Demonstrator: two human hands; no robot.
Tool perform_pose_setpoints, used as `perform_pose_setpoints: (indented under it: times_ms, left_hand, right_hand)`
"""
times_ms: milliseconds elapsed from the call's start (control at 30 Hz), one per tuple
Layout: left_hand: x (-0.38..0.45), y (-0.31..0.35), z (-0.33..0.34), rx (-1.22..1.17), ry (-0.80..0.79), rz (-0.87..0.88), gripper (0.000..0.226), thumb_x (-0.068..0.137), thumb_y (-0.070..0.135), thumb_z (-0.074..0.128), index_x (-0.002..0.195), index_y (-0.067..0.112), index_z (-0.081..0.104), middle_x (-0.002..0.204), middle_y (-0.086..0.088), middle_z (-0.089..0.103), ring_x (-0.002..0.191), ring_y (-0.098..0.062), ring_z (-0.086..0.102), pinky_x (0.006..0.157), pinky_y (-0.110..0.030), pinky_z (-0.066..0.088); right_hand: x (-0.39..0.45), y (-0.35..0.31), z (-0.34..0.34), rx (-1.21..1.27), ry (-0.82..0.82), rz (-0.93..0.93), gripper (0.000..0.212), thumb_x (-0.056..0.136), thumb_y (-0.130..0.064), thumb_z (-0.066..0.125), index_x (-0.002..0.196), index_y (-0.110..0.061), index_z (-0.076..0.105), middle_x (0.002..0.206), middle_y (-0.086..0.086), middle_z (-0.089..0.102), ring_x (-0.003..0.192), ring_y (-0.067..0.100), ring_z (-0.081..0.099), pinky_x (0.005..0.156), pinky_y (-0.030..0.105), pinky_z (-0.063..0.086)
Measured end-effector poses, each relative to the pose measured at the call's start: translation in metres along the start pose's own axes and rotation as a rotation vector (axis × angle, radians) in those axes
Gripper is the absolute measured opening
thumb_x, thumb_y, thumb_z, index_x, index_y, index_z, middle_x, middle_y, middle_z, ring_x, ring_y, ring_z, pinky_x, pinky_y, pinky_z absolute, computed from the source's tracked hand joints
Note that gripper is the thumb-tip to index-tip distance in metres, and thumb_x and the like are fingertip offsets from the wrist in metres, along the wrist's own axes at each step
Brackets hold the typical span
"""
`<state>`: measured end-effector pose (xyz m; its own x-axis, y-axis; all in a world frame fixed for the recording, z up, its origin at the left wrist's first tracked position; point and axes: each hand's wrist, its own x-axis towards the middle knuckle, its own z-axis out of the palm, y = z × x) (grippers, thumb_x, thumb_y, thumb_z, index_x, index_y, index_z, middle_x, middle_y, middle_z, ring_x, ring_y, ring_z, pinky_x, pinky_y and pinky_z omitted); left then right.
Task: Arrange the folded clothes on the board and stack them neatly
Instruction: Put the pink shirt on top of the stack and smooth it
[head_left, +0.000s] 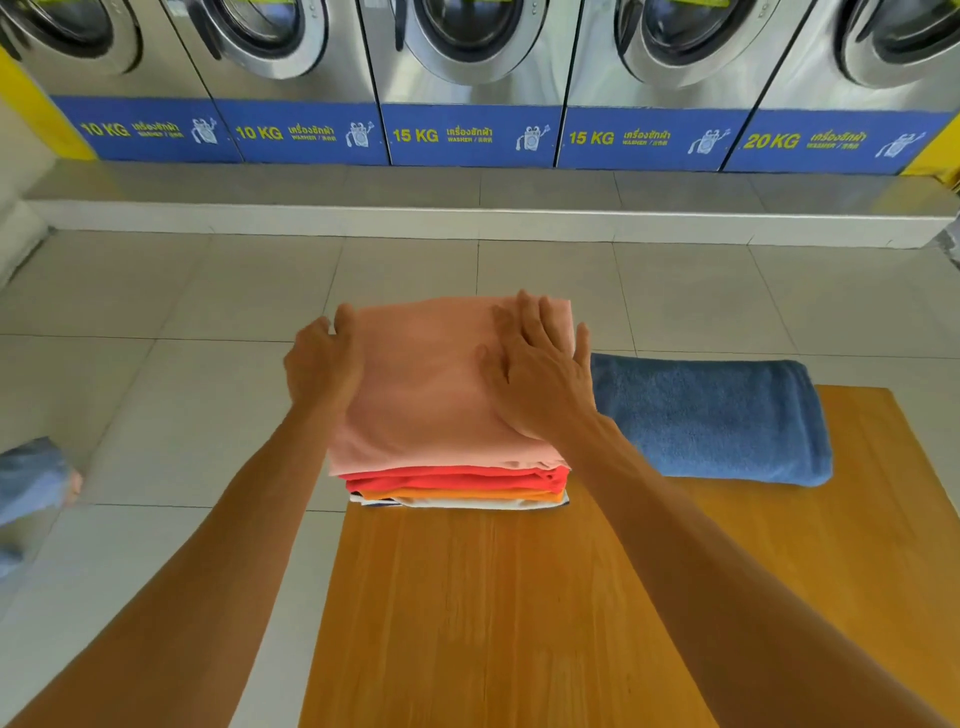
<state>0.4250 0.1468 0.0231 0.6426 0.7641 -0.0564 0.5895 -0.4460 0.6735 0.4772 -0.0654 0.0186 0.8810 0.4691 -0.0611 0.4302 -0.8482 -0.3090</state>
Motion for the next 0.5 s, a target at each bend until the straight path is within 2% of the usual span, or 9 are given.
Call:
perform_pose_setpoints:
  times_ms: [33, 67, 100, 167, 200, 233, 300, 433, 500]
  left_hand:
    - [0.003, 0.005, -0.001, -0.088, 0.015, -0.044, 0.053, 0.097, 0.048, 0.041, 0.068, 0.008, 0.061, 0.069, -0.013, 0.061, 0.073, -0.033, 0.059, 0.061, -0.037, 0.046]
    - [0.007, 0.009, -0.003, -0.136, 0.002, -0.083, 0.050, 0.092, 0.048, 0.050, 0.054, 0.015, 0.050, 0.056, -0.005, 0.050, 0.060, -0.028, 0.052, 0.054, -0.032, 0.040]
    - [0.011, 0.011, -0.004, -0.174, -0.040, -0.120, 0.045, 0.088, 0.046, 0.058, 0.053, 0.019, 0.049, 0.055, -0.002, 0.048, 0.058, -0.026, 0.050, 0.055, -0.030, 0.040]
    - [0.023, 0.011, -0.004, -0.258, -0.128, -0.201, 0.024, 0.082, 0.041, 0.072, 0.075, 0.018, 0.070, 0.078, -0.004, 0.064, 0.078, -0.026, 0.062, 0.075, -0.032, 0.054]
    - [0.030, 0.010, -0.005, -0.312, -0.143, -0.247, 0.025, 0.080, 0.038, 0.076, 0.090, 0.014, 0.074, 0.092, -0.005, 0.069, 0.090, -0.026, 0.065, 0.086, -0.035, 0.055]
    - [0.036, 0.009, -0.006, -0.373, -0.148, -0.296, 0.028, 0.080, 0.034, 0.079, 0.093, 0.011, 0.073, 0.099, -0.007, 0.070, 0.094, -0.026, 0.066, 0.089, -0.036, 0.055]
    - [0.045, 0.007, -0.007, -0.482, -0.162, -0.385, 0.026, 0.080, 0.028, 0.081, 0.086, 0.007, 0.066, 0.095, -0.007, 0.068, 0.084, -0.023, 0.064, 0.080, -0.033, 0.055]
    - [0.047, 0.003, -0.005, -0.570, -0.264, -0.511, 0.048, 0.079, 0.026, 0.077, 0.119, 0.006, 0.062, 0.100, -0.007, 0.065, 0.082, -0.022, 0.061, 0.072, -0.035, 0.053]
    - [0.044, 0.006, -0.007, -0.567, -0.334, -0.533, 0.046, 0.076, 0.035, 0.076, 0.115, 0.011, 0.066, 0.093, -0.003, 0.065, 0.078, -0.021, 0.061, 0.061, -0.031, 0.050]
  right_hand:
    - [-0.001, -0.002, 0.002, 0.013, 0.027, -0.040, 0.063, 0.104, -0.053, 0.019, 0.162, -0.027, 0.013, 0.170, 0.000, -0.004, 0.156, 0.021, -0.008, 0.122, 0.054, -0.010]
    - [-0.002, -0.004, 0.004, 0.013, 0.041, -0.075, 0.063, 0.104, -0.055, 0.020, 0.161, -0.029, 0.015, 0.170, -0.001, -0.002, 0.156, 0.021, -0.007, 0.123, 0.053, -0.009]
    - [-0.003, -0.005, 0.007, 0.004, 0.042, -0.098, 0.063, 0.103, -0.056, 0.019, 0.161, -0.031, 0.015, 0.170, -0.002, -0.001, 0.156, 0.021, -0.006, 0.124, 0.052, -0.008]
    - [-0.003, -0.004, 0.010, -0.013, 0.021, -0.104, 0.064, 0.102, -0.060, 0.015, 0.161, -0.034, 0.011, 0.170, -0.004, -0.001, 0.156, 0.021, -0.007, 0.124, 0.051, -0.007]
    - [-0.003, -0.003, 0.011, -0.020, 0.009, -0.096, 0.066, 0.101, -0.062, 0.013, 0.161, -0.035, 0.009, 0.170, -0.005, -0.002, 0.156, 0.020, -0.008, 0.124, 0.050, -0.006]
    - [-0.002, -0.002, 0.012, -0.025, -0.001, -0.090, 0.067, 0.100, -0.064, 0.012, 0.160, -0.037, 0.007, 0.170, -0.006, -0.003, 0.156, 0.019, -0.008, 0.124, 0.049, -0.006]
    - [-0.001, 0.000, 0.012, -0.033, -0.012, -0.086, 0.068, 0.099, -0.066, 0.012, 0.160, -0.038, 0.005, 0.170, -0.007, -0.004, 0.156, 0.018, -0.008, 0.125, 0.049, -0.006]
    - [0.002, -0.005, 0.011, -0.036, -0.029, -0.072, 0.066, 0.099, -0.065, 0.015, 0.160, -0.038, 0.007, 0.170, -0.006, -0.003, 0.156, 0.019, -0.007, 0.124, 0.055, -0.004]
    - [0.002, -0.009, 0.011, -0.020, -0.036, -0.058, 0.066, 0.099, -0.065, 0.017, 0.159, -0.040, 0.009, 0.170, -0.005, -0.002, 0.156, 0.020, -0.007, 0.123, 0.058, -0.004]
